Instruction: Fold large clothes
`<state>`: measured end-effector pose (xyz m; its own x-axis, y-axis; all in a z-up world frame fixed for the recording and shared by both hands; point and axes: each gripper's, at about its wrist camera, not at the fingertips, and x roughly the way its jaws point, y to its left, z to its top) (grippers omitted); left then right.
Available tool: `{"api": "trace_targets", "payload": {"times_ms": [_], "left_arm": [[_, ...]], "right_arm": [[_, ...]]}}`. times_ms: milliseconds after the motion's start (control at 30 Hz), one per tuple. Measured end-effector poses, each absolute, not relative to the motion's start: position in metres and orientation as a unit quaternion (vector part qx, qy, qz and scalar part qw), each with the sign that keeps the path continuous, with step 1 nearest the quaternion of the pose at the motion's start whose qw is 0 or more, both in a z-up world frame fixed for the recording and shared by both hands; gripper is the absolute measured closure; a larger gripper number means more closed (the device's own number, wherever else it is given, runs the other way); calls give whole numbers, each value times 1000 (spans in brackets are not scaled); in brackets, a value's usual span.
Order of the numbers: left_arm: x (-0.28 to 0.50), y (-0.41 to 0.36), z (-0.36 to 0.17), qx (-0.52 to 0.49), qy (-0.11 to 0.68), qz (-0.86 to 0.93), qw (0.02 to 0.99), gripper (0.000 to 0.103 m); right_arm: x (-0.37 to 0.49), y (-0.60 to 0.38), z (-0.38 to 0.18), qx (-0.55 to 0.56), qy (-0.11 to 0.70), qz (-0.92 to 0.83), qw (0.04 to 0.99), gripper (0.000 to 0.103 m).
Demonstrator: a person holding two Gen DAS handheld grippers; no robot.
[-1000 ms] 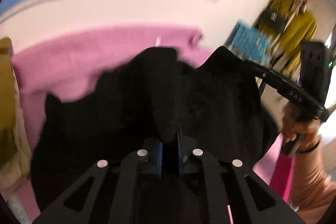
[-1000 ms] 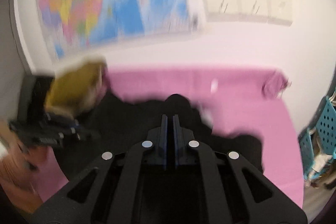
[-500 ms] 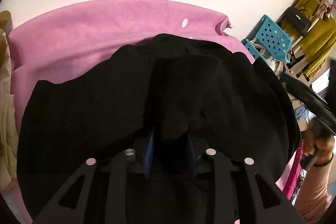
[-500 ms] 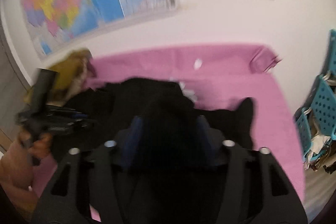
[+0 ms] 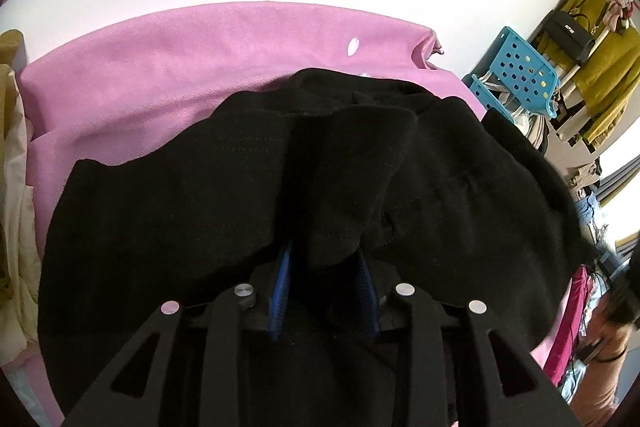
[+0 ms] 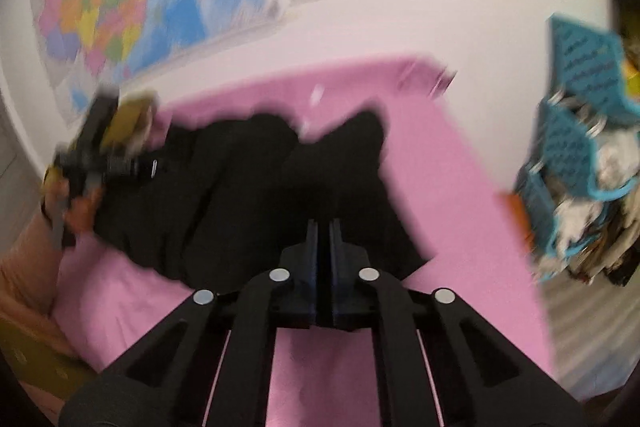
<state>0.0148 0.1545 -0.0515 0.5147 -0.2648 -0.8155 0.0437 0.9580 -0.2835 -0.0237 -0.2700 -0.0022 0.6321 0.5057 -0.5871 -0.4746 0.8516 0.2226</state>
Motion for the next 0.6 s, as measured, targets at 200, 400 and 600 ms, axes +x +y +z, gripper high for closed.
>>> {"api": "trace_targets", "payload": {"times_ms": [200, 400, 600], "left_arm": [[15, 158, -55, -127, 479, -95, 863, 67], [-13, 155, -36, -92, 447, -84, 886, 50], [-64, 173, -19, -82, 412, -84, 904, 44]], "right_arm": [[4, -291, -18, 34, 363, 216, 906, 99], [-1, -278, -29, 14, 379, 193, 905, 77], [-35, -232, 19, 8, 301, 312, 901, 46]]}}
